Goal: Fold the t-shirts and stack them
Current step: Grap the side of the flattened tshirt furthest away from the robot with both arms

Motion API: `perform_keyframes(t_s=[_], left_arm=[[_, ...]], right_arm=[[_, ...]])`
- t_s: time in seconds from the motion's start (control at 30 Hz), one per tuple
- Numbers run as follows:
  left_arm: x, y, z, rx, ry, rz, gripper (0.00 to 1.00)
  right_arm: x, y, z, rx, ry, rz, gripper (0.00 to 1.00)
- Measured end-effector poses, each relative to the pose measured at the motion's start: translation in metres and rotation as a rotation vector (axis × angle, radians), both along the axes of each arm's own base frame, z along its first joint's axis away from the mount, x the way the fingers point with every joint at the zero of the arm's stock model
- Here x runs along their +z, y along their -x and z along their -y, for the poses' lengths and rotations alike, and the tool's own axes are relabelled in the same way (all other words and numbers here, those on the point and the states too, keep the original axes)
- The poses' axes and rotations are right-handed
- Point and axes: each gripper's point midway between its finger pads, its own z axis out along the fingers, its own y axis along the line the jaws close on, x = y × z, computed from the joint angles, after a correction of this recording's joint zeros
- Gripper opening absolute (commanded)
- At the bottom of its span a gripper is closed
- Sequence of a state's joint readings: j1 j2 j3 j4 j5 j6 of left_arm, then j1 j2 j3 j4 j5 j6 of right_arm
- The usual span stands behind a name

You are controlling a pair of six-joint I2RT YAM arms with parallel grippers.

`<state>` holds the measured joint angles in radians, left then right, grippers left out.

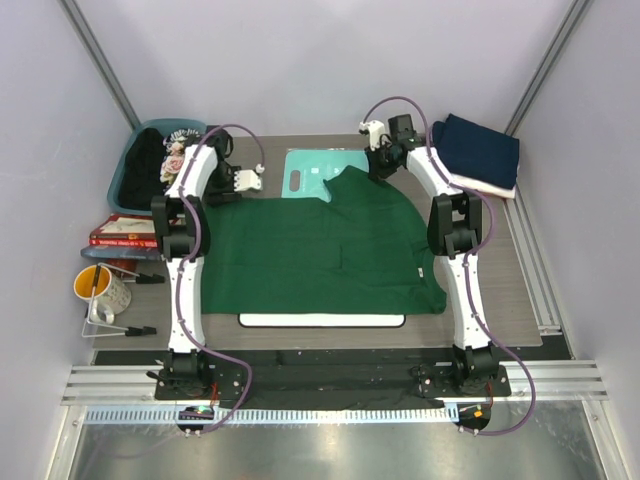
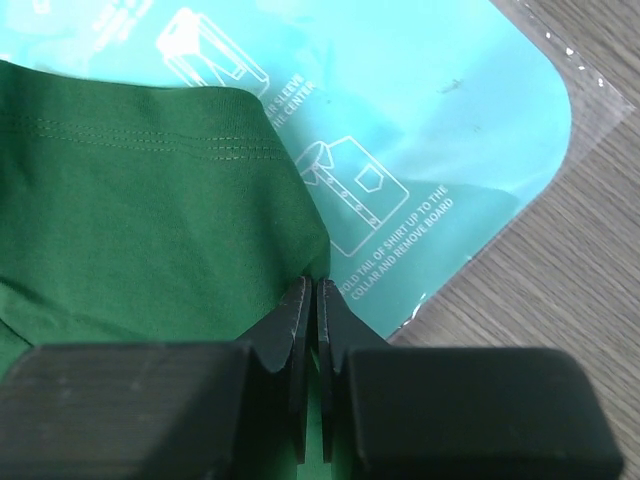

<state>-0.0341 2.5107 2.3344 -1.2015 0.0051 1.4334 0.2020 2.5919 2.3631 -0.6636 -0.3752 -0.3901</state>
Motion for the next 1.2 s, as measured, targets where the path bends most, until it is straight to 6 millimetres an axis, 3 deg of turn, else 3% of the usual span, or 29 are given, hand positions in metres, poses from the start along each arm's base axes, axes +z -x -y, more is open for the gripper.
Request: perform_keyframes(t_s=[0.23, 0.33, 0.43, 0.47, 0.63, 0.67, 1.2], left_arm=[[-0.014, 0.004, -0.003, -0.014, -0.004, -0.041, 0.64], [-0.015, 0.004, -0.004, -0.012, -0.006, -0.045, 0.59], [-0.016, 0.006, -0.004, -0.011, -0.007, -0.052, 0.46], [-0.016, 0.007, -0.004, -0.010, -0.007, -0.059, 0.37], [-0.018, 0.011, -0.004, -0.008, -0.008, -0.076, 0.27], [-0.019, 0.011, -0.004, -0.007, -0.008, -0.077, 0.00], [-0.017, 0.016, -0.002, 0.038, 0.015, -0.050, 0.00]], right_arm=[[0.008, 0.004, -0.008, 0.015, 0.016, 0.009, 0.08], [0.015, 0.004, -0.009, 0.020, 0.018, 0.024, 0.08], [0.020, 0.006, -0.010, 0.025, 0.023, 0.029, 0.08], [0.020, 0.007, -0.010, 0.026, 0.024, 0.029, 0.08], [0.022, 0.011, -0.009, 0.030, 0.030, 0.027, 0.08], [0.023, 0.012, -0.009, 0.030, 0.032, 0.025, 0.08], [0.033, 0.014, -0.011, 0.040, 0.041, 0.042, 0.06]])
